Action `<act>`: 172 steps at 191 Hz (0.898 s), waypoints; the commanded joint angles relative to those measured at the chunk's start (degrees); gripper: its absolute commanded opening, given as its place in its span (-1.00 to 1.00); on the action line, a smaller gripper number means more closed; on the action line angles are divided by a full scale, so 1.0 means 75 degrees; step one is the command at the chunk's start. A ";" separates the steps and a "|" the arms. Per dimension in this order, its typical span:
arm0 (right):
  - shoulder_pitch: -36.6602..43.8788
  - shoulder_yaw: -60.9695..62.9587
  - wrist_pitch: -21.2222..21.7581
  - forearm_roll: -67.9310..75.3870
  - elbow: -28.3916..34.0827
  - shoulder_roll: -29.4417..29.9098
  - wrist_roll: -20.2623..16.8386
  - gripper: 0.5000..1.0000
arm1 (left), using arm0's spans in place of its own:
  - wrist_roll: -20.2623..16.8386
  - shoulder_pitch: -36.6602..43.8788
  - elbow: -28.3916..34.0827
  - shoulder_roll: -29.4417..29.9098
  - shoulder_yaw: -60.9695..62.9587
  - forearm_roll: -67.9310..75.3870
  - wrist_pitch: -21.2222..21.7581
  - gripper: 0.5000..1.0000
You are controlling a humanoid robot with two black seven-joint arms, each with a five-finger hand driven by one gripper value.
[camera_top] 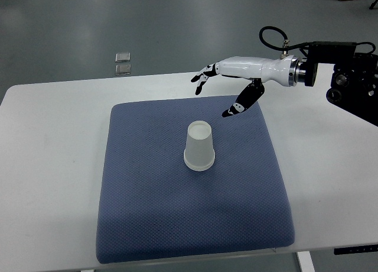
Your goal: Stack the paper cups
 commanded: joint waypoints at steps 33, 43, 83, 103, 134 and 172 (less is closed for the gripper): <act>-0.0803 0.1614 -0.0526 0.3118 -0.1704 0.0637 -0.1094 0.57 | -0.0002 0.0000 0.0000 0.0000 0.0000 -0.0001 0.0000 1.00; -0.0897 0.1719 -0.0820 0.3483 -0.1951 0.0778 -0.1293 0.57 | -0.0002 0.0000 0.0000 0.0000 0.0000 -0.0001 0.0000 1.00; -0.1424 0.1778 -0.2507 0.5205 -0.2185 0.1305 -0.1902 0.57 | -0.0002 0.0000 0.0011 0.0000 0.0000 -0.0001 0.0000 1.00; -0.1588 0.1778 -0.2824 0.5826 -0.2185 0.1493 -0.2078 0.57 | 0.0010 0.0000 0.0000 0.0000 0.0000 -0.0001 0.0000 1.00; -0.1928 0.1790 -0.3117 0.5920 -0.2197 0.1797 -0.2149 0.57 | -0.0002 0.0000 0.0000 0.0000 0.0000 -0.0001 0.0000 1.00; -0.2244 0.2411 -0.3187 0.6260 -0.2220 0.2172 -0.2477 0.57 | -0.0002 0.0000 0.0000 0.0000 -0.0012 -0.0001 0.0000 1.00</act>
